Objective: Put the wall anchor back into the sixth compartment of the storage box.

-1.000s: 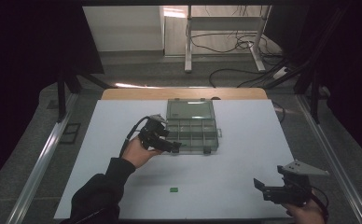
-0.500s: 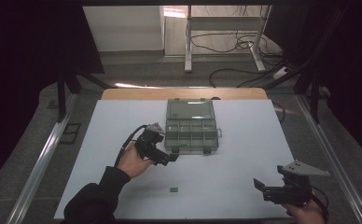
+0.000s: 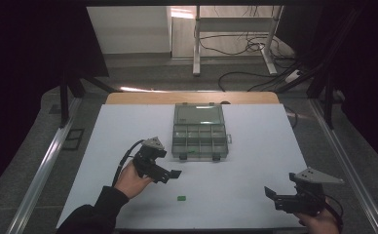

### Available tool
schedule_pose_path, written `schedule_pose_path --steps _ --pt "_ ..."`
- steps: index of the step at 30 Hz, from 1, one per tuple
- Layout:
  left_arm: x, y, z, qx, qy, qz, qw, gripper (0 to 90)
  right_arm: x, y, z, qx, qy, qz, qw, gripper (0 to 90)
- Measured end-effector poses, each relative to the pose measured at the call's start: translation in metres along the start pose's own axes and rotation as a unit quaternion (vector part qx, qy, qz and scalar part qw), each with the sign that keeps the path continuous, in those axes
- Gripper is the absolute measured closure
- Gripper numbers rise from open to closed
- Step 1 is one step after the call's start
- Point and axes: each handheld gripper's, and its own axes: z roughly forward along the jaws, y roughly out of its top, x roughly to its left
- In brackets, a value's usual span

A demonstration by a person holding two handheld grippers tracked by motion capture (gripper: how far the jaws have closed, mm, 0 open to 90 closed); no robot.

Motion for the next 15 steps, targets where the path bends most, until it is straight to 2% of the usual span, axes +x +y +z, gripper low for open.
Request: schedule_pose_path --steps 4,6,8,9,10,11,12,14,15 --pt "-0.01 -0.005 0.001 0.025 0.017 0.009 0.9995 0.0 0.0 0.0 0.0 0.0 0.0 -0.001 1.0 1.2" --pt "-0.013 -0.008 0.001 0.032 0.022 0.006 0.9992 0.3 0.0 0.0 0.0 -0.001 0.0 -0.001 1.0 1.2" --pt "-0.014 -0.012 0.001 0.037 0.027 0.004 0.9989 4.5 0.0 0.0 0.0 -0.001 0.0 -0.001 1.0 1.2" --pt "-0.014 -0.014 0.001 0.04 0.027 0.005 0.9988 11.5 0.0 0.0 0.0 -0.001 0.0 -0.001 1.0 1.2" --pt "-0.014 -0.017 0.001 0.042 0.027 0.007 0.9987 11.5 0.0 0.0 0.0 -0.001 0.0 -0.001 1.0 1.2" --pt "-0.015 -0.019 0.002 0.044 0.031 0.01 0.9985 16.9 0.0 0.0 0.0 0.0 0.001 -0.001 1.0 1.2" --pt "-0.015 -0.021 0.004 0.047 0.034 0.015 0.9982 16.9 0.0 0.0 0.0 0.0 0.001 -0.001 1.0 1.2" --pt "-0.017 -0.024 0.008 0.053 0.036 0.023 0.9977 24.5 0.001 0.0 0.0 0.0 0.001 -0.001 1.0 1.2" --pt "-0.02 -0.026 0.013 0.064 0.036 0.036 0.9966 27.8 0.001 0.0 0.0 0.0 0.001 -0.001 1.0 1.2"
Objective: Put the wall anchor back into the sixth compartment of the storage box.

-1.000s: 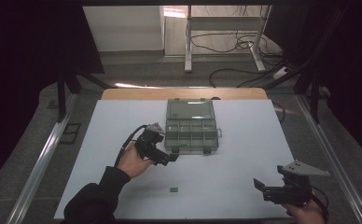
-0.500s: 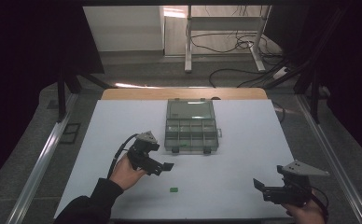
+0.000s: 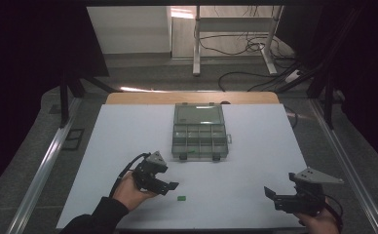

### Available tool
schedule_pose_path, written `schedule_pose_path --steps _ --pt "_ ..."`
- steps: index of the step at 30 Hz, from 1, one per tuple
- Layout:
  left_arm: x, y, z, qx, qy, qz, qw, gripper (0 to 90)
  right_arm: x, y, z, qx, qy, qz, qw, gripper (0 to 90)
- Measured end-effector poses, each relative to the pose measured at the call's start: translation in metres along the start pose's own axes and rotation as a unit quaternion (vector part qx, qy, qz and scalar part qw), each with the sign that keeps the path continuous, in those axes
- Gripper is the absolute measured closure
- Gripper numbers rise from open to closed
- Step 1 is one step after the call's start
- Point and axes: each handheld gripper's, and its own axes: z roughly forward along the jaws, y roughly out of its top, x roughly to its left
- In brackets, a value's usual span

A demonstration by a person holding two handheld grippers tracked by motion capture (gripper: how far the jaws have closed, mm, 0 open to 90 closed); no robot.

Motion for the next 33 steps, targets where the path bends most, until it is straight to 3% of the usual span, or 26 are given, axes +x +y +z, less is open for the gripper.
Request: schedule_pose_path --steps 4,8,10,11,16,17,20,27,28,33 --pt "-0.006 0.0 0.006 0.012 0.005 0.019 0.9997 35.9 0.0 0.0 0.0 0.0 0.0 -0.001 1.0 1.2" --pt "-0.011 0.0 0.014 0.022 -0.008 0.032 0.9992 49.0 0.0 0.0 0.0 0.001 0.001 -0.001 1.0 1.2" --pt "-0.013 0.0 0.018 0.034 -0.016 0.037 0.9986 51.3 0.0 0.0 0.0 0.001 0.002 0.0 1.0 1.2" --pt "-0.016 0.0 0.022 0.032 -0.022 0.03 0.9988 53.8 0.0 0.0 0.0 0.002 0.002 -0.001 1.0 1.2" --pt "-0.025 0.002 0.032 0.054 -0.031 0.051 0.9968 69.3 0.0 0.0 0.0 0.002 0.001 -0.003 1.0 1.2" --pt "-0.025 0.003 0.033 0.063 -0.03 0.063 0.9956 71.5 0.0 0.0 0.0 0.002 0.001 -0.003 1.0 1.3" --pt "-0.024 0.003 0.036 0.068 -0.037 0.061 0.9951 77.1 0.0 0.0 0.0 0.002 0.001 -0.003 1.0 1.2" --pt "-0.025 0.004 0.041 0.079 -0.046 0.064 0.9937 79.3 0.0 0.0 0.001 0.003 0.001 -0.004 1.0 1.3" --pt "-0.025 0.004 0.042 0.082 -0.038 0.063 0.9939 79.9 0.0 0.0 0.001 0.003 0.001 -0.003 1.0 1.2" --pt "-0.024 0.005 0.042 0.079 -0.034 0.061 0.9944 80.0 0.0 0.0 0.001 0.003 0.001 -0.004 1.0 1.2"
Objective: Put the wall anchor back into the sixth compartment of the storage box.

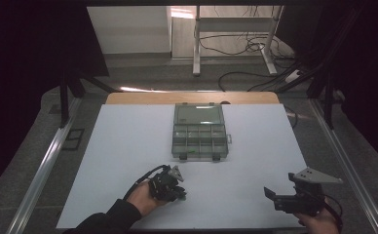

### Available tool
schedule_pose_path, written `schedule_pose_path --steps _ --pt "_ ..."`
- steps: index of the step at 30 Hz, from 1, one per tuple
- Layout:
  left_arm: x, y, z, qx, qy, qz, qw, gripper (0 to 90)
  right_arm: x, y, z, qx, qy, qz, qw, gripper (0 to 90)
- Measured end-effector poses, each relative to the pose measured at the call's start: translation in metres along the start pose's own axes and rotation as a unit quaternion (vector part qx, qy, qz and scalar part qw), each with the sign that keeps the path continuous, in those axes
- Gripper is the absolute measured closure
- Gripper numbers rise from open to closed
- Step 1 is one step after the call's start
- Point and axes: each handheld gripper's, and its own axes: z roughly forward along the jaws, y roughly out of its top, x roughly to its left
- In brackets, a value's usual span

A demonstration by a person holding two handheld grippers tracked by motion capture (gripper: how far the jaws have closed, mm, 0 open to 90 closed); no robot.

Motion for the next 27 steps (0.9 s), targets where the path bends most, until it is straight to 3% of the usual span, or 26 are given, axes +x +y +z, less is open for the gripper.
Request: schedule_pose_path --steps 3,8,14,19,27 --pt "-0.0013 0.0001 0.0008 0.005 -0.005 0.01 0.9999 81.9 -0.0001 0.0001 0.0002 0.001 0.001 0.0 1.0 1.2" --pt "-0.0018 0.0011 0.0019 0.005 -0.003 0.01 0.9999 80.9 -0.0003 0.0 0.0002 0.001 0.002 0.001 1.0 1.2" --pt "-0.0046 0.0031 0.005 0.02 0.025 0.026 0.9992 81.7 -0.0002 0.0001 0.0004 0.002 0.002 0.0 1.0 1.2" --pt "-0.0046 0.0046 0.0048 0.024 0.013 0.021 0.9994 83.5 -0.0003 0.0001 0.0003 0.001 0.002 0.0 1.0 1.2" --pt "0.0004 0.0068 -0.0017 0.007 0.001 -0.007 0.9999 84.2 -0.0001 0.0002 0.0005 0.002 0.003 0.0 1.0 1.2"
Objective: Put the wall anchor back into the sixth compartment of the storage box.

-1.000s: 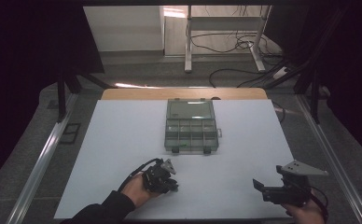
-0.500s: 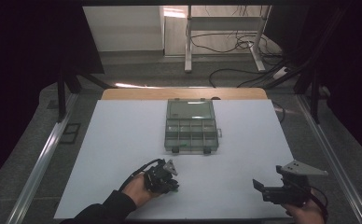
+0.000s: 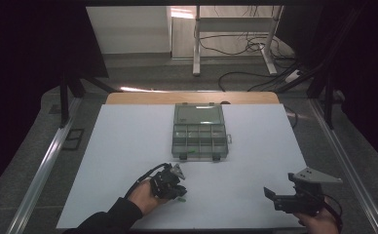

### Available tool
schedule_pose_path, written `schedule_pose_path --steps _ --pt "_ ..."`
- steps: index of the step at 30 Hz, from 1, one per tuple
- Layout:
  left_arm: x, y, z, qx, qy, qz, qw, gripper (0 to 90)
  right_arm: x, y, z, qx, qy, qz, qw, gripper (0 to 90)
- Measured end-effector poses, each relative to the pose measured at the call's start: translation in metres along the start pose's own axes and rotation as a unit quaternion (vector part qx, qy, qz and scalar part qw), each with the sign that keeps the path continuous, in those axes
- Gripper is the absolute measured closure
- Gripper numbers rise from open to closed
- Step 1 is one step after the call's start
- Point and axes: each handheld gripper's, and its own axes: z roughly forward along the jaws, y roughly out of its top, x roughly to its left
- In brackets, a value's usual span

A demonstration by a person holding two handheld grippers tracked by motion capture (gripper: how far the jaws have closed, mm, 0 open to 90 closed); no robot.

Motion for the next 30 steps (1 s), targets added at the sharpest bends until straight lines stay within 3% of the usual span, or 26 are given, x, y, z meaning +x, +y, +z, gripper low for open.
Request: schedule_pose_path --steps 4,5,18,25,30 --pt "0.003 0.001 -0.005 -0.012 -0.006 -0.008 0.9999 84.3 0.0 0.0 0.0 -0.001 -0.002 -0.001 1.0 1.2" --pt "0.003 0.002 -0.005 -0.021 -0.007 -0.02 0.9996 84.3 0.0 0.0 0.0 -0.001 -0.002 -0.001 1.0 1.2" --pt "0.015 0.008 -0.023 -0.056 -0.014 -0.037 0.9976 84.2 0.0 0.0 0.0 0.001 0.0 0.001 1.0 1.3" --pt "0.019 0.014 -0.034 -0.07 -0.001 -0.035 0.9969 84.1 -0.001 0.0 0.0 0.001 0.0 0.001 1.0 1.2" --pt "0.021 0.018 -0.043 -0.088 0.005 -0.043 0.9951 84.0 0.0 0.0 0.001 0.002 -0.001 0.001 1.0 1.3"
